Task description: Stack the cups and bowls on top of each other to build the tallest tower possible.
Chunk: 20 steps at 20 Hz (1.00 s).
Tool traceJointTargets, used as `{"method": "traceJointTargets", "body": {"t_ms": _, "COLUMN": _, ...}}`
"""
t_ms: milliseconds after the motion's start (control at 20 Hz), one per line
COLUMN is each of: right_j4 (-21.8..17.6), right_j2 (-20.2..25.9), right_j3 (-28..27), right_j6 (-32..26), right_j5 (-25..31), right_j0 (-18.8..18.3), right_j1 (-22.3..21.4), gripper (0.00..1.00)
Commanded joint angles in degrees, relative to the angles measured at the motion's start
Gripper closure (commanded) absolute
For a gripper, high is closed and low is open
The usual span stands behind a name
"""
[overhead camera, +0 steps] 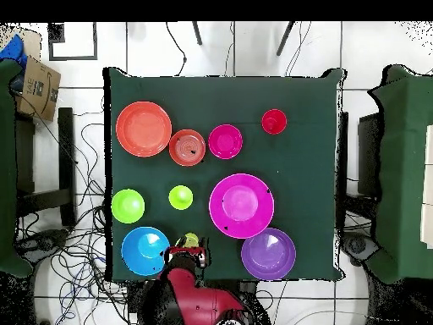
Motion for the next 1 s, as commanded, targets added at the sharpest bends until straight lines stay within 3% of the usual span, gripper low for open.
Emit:
{"method": "traceJointTargets", "body": {"t_ms": 50, "right_j4": 7.8, "right_j2": -1.8, "right_j3": -4.2, "right_j6": 12.9, "right_j5": -2.9, "right_j0": 3.0, "right_j1": 7.4, "gripper": 0.00}}
{"method": "traceJointTargets", "body": {"t_ms": 250, "right_j4": 11.4, "right_j2": -2.2, "right_j3": -5.1, "right_j6": 16.7, "right_j5": -7.5, "right_j0": 4.0, "right_j1": 13.7, "gripper": 0.00}}
{"method": "traceJointTargets", "body": {"t_ms": 550, "right_j4": 16.5, "right_j2": -4.4, "right_j3": -5.6, "right_j6": 18.1, "right_j5": -8.6, "right_j0": 8.1, "right_j1": 17.4, "gripper": 0.00}}
{"method": "traceJointTargets", "body": {"t_ms": 1000, "right_j4": 14.9, "right_j2": -3.1, "right_j3": -8.0, "right_j6": 22.3, "right_j5": -11.1, "right_j0": 6.7, "right_j1": 22.3, "gripper": 0.00}}
